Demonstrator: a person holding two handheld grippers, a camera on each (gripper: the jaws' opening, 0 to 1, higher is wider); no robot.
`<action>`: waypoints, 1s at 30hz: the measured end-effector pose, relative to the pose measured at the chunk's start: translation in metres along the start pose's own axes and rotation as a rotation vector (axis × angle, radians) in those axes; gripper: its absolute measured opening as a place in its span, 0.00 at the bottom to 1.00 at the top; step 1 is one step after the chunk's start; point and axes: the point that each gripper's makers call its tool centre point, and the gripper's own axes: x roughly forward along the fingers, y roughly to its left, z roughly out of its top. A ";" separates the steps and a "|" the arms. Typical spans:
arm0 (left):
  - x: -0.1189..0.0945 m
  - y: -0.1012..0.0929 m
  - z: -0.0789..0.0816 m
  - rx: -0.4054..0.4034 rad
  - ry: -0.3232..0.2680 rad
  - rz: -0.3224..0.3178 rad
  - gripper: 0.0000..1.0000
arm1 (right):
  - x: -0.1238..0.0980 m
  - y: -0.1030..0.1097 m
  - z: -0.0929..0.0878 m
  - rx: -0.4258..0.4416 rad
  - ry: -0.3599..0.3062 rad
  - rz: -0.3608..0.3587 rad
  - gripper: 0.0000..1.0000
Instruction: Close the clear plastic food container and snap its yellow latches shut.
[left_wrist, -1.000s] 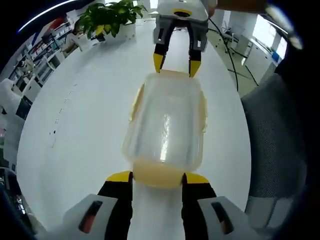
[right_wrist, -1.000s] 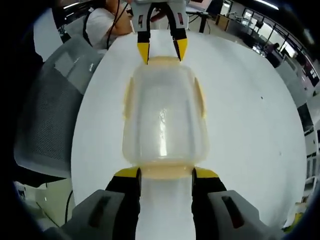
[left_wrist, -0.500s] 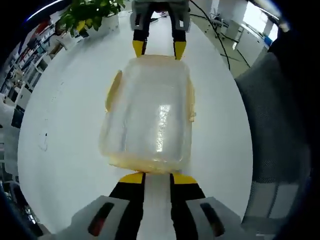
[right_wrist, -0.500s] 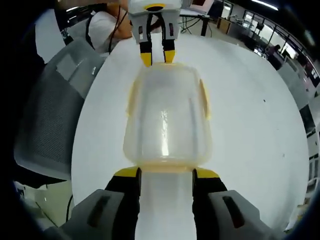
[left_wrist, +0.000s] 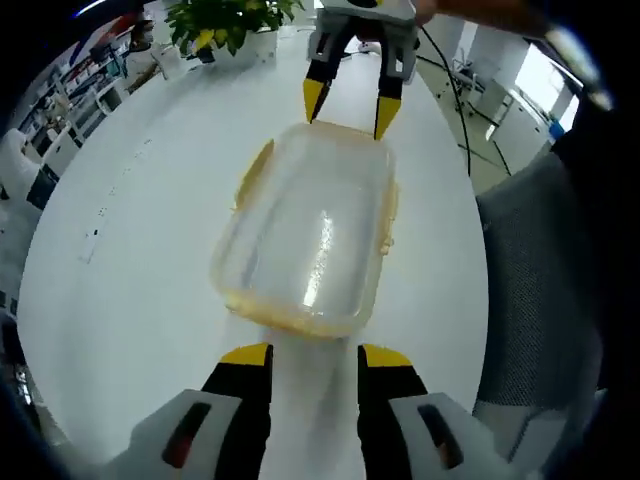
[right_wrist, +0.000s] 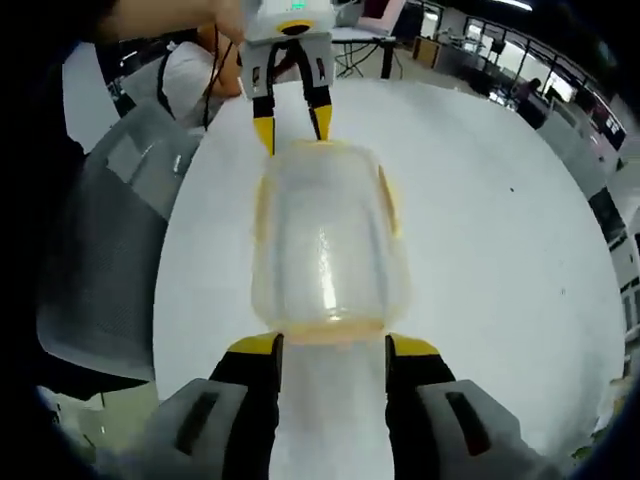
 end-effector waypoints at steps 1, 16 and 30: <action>-0.005 0.002 0.002 -0.051 -0.022 -0.003 0.29 | -0.006 0.003 0.010 0.106 -0.077 0.015 0.36; -0.006 0.012 0.010 -0.683 -0.284 0.016 0.35 | -0.001 -0.010 0.004 0.514 -0.216 -0.154 0.29; 0.013 0.009 0.014 -0.830 -0.272 0.042 0.32 | 0.016 0.001 -0.001 0.681 -0.230 -0.126 0.25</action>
